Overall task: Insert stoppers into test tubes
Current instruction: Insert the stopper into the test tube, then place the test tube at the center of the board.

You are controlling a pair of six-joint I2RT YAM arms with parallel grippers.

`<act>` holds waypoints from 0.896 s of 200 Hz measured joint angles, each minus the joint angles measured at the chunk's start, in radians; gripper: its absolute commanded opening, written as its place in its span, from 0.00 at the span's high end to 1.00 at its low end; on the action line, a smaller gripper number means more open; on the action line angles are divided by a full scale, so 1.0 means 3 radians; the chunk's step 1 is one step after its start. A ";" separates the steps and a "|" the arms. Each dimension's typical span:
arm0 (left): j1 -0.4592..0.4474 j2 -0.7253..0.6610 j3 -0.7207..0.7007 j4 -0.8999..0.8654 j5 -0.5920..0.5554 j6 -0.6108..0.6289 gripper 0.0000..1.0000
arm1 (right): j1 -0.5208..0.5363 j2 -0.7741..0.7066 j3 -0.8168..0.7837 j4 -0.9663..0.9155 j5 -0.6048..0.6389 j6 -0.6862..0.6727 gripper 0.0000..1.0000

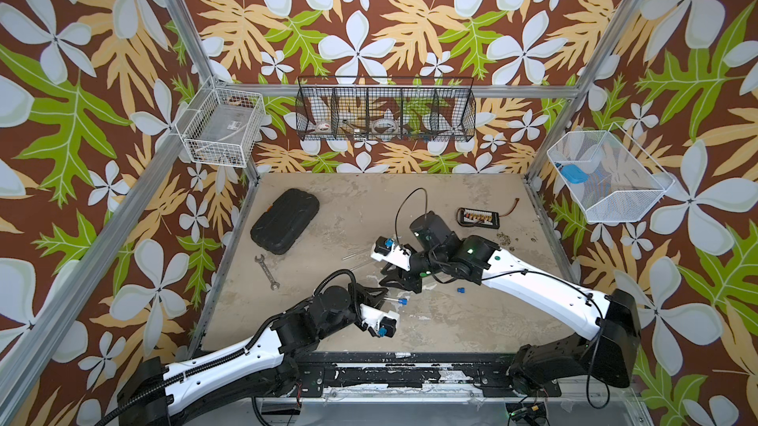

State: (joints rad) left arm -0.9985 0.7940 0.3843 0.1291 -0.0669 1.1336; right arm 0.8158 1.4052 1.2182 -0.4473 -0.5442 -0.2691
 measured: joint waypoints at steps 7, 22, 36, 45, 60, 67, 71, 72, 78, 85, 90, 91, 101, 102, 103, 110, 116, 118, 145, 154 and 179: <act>0.0001 0.0013 0.0003 -0.0001 -0.0032 0.0019 1.00 | -0.0083 -0.0090 -0.0066 0.0089 -0.0006 -0.0001 0.54; 0.0004 0.0042 0.0018 -0.0013 -0.0037 0.0048 1.00 | -0.0286 -0.0281 -0.0219 0.0206 -0.0011 0.0005 0.53; 0.0004 0.0066 0.0038 -0.0019 -0.0038 0.0046 1.00 | -0.0481 -0.0460 -0.0357 0.0296 0.0006 0.0081 0.53; 0.0004 0.0088 0.0052 -0.0019 -0.0050 0.0041 1.00 | -0.0601 -0.0548 -0.0441 0.0371 0.0057 0.0148 0.53; 0.0008 0.0151 0.0094 -0.0028 -0.0069 -0.0025 1.00 | -0.0783 -0.0646 -0.0594 0.0504 0.0127 0.0322 0.52; 0.0020 0.0192 0.0131 -0.0048 -0.0072 -0.0064 1.00 | -0.0866 -0.0680 -0.0664 0.0554 0.0178 0.0421 0.52; 0.0032 0.0219 0.0156 -0.0067 -0.0071 -0.0104 1.00 | -0.0916 -0.0699 -0.0707 0.0585 0.0203 0.0483 0.52; 0.0036 0.0224 0.0163 -0.0070 -0.0072 -0.0109 1.00 | -0.0924 -0.0703 -0.0713 0.0591 0.0210 0.0495 0.52; 0.0078 0.0273 0.0219 -0.0116 -0.0043 -0.0164 1.00 | -0.0989 -0.0729 -0.0765 0.0636 0.0277 0.0584 0.52; 0.0156 0.0337 0.0294 -0.0175 0.0008 -0.0248 1.00 | -0.1059 -0.0754 -0.0818 0.0683 0.0351 0.0693 0.53; 0.0231 0.0390 0.0356 -0.0225 0.0047 -0.0333 1.00 | -0.1097 -0.0774 -0.0858 0.0725 0.0412 0.0765 0.53; 0.0242 0.0397 0.0364 -0.0229 0.0053 -0.0342 1.00 | -0.1100 -0.0777 -0.0863 0.0729 0.0421 0.0774 0.53; 0.0401 0.0501 0.0476 -0.0319 0.0151 -0.0511 1.00 | -0.1125 -0.0821 -0.0932 0.0792 0.0498 0.0871 0.53; 0.0411 0.0507 0.0482 -0.0324 0.0160 -0.0524 1.00 | -0.1125 -0.0828 -0.0941 0.0799 0.0509 0.0885 0.53; 0.0420 0.0512 0.0488 -0.0329 0.0169 -0.0534 1.00 | -0.1125 -0.0832 -0.0945 0.0801 0.0514 0.0890 0.53; 0.0520 0.0579 0.0540 -0.0375 0.0257 -0.0657 1.00 | -0.1130 -0.0866 -0.0985 0.0834 0.0551 0.0933 0.53; 0.0582 0.0627 0.0566 -0.0406 0.0317 -0.0744 1.00 | -0.1133 -0.0891 -0.1013 0.0863 0.0596 0.0980 0.53; 0.0601 0.0645 0.0575 -0.0420 0.0341 -0.0776 1.00 | -0.1133 -0.0900 -0.1024 0.0870 0.0615 0.0989 0.53; 0.0806 0.0907 0.0708 -0.0657 0.0698 -0.1104 1.00 | -0.1146 -0.0996 -0.1127 0.0960 0.0707 0.1074 0.53; 0.0889 0.0993 0.0776 -0.0721 0.0779 -0.1185 1.00 | -0.1146 -0.1022 -0.1160 0.0974 0.0750 0.1101 0.53; 0.1157 0.1227 0.0952 -0.0832 0.1027 -0.1335 1.00 | -0.1146 -0.1064 -0.1231 0.1015 0.0778 0.1144 0.53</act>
State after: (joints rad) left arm -0.6514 1.1622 0.6701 -0.1204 0.2413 0.7330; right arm 0.4721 1.0859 0.8490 -0.1429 -0.3107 0.0742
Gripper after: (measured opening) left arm 0.170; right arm 0.468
